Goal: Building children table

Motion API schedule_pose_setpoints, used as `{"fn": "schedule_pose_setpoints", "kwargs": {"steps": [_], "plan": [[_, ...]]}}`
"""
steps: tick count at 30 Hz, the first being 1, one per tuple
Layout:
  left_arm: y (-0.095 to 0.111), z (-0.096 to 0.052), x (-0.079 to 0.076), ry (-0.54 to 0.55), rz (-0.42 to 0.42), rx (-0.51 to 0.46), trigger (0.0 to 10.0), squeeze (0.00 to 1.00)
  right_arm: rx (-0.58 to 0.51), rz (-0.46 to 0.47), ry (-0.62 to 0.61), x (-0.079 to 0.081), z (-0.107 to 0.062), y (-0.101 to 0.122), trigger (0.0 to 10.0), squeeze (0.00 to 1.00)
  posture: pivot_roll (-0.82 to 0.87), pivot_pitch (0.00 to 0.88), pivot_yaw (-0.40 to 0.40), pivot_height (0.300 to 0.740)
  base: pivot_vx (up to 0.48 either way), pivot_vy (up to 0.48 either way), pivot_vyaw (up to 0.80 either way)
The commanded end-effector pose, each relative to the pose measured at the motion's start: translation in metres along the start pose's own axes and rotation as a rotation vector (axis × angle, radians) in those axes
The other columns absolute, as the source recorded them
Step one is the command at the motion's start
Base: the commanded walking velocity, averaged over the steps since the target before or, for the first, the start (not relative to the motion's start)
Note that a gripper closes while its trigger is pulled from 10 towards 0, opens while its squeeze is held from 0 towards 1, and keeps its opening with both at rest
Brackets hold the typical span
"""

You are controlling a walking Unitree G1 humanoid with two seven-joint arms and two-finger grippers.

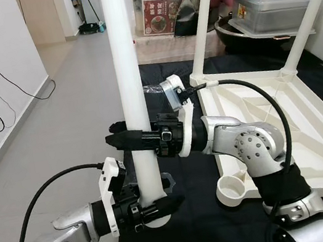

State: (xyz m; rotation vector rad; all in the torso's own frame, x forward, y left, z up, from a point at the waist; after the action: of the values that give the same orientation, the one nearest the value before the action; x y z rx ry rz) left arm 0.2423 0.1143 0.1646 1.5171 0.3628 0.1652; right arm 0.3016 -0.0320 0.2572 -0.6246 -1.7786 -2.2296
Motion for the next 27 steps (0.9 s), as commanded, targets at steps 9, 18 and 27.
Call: {"fn": "schedule_pose_setpoints", "kwargs": {"steps": [9,18,27], "plan": [[-0.003,-0.003,0.027,0.274,0.170,0.144,0.2,0.00,-0.084,-0.078,-0.546,-0.041,-0.027,0.012,10.0,0.00,-0.03,0.000,-0.079,0.740,0.000,0.000,0.00],[0.000,0.004,0.065,0.679,0.350,0.288,10.0,0.00,-0.151,0.052,-0.803,-0.052,-0.029,-0.014,10.0,0.00,-0.02,0.000,-0.077,0.740,0.000,0.000,0.00],[0.004,0.035,0.065,0.674,0.367,0.234,10.0,0.00,-0.217,0.151,-0.817,-0.050,-0.015,-0.025,10.0,0.00,-0.03,0.000,-0.080,0.740,0.000,0.000,0.00]]}}
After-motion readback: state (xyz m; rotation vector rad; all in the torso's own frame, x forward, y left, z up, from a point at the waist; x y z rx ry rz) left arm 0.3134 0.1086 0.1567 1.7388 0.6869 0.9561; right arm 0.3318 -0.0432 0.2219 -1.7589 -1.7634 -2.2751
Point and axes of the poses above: a point about 5 cm out from each wrist's last joint towards the gripper, its own z axis pointing out of the wrist towards the gripper, its own y axis along the axis of the wrist's last joint, x = y × z, the point moved 1 cm from there along z, pointing out of the wrist towards the gripper, and after that the axes turned 7 degrees about z, right-handed, at the moved point
